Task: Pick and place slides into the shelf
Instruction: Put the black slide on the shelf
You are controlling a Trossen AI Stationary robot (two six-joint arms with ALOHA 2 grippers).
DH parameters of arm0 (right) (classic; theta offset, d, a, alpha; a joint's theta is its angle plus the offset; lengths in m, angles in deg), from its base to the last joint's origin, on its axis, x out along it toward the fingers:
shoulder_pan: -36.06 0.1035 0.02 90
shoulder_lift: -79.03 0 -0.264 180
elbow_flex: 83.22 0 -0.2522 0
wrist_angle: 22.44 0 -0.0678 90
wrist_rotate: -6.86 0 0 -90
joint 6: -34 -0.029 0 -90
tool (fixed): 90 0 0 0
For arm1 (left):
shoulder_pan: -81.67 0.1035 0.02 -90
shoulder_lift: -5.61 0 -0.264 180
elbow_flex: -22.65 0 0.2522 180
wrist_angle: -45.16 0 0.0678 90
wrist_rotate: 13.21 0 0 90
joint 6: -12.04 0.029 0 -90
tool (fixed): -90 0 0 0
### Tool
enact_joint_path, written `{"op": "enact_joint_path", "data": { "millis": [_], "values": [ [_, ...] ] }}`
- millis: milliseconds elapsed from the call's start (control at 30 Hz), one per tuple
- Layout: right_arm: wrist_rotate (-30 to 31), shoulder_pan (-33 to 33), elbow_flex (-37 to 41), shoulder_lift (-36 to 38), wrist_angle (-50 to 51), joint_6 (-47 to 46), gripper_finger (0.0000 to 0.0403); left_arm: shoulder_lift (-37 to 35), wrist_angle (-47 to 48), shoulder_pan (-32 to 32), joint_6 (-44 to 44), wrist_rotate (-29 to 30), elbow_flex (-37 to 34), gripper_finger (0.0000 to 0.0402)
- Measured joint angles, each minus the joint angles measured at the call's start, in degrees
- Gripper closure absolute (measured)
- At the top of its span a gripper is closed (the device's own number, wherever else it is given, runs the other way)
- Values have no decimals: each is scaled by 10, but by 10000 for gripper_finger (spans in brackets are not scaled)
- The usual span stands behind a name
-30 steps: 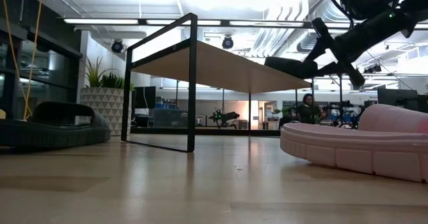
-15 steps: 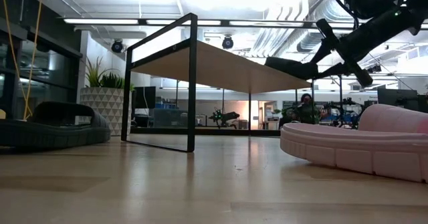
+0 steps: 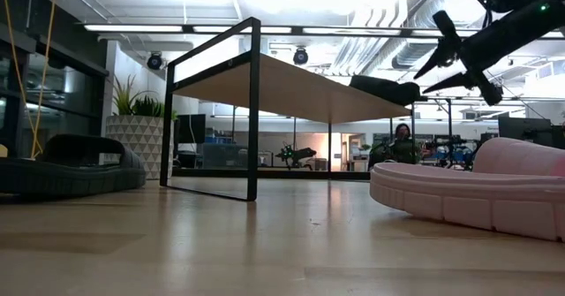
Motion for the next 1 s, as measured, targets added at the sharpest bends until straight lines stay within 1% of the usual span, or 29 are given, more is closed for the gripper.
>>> {"op": "enact_joint_path", "data": {
  "millis": [67,133,300,633,800,1000],
  "values": [
    [-15,7,0,8,0,17,267,0,0,0,0,0,0,273],
    [-14,18,-1,15,3,28,267,0,0,0,0,0,0,273],
    [25,47,-14,31,4,80,267,0,4,0,0,0,0,273],
    [1,98,-78,34,0,266,267,0,78,0,-20,0,0,273],
    [-31,117,-104,34,-2,322,268,0,150,0,-58,-6,0,273],
    [-48,135,-110,34,0,335,268,0,281,-6,-112,-42,0,273]
  ]
}}
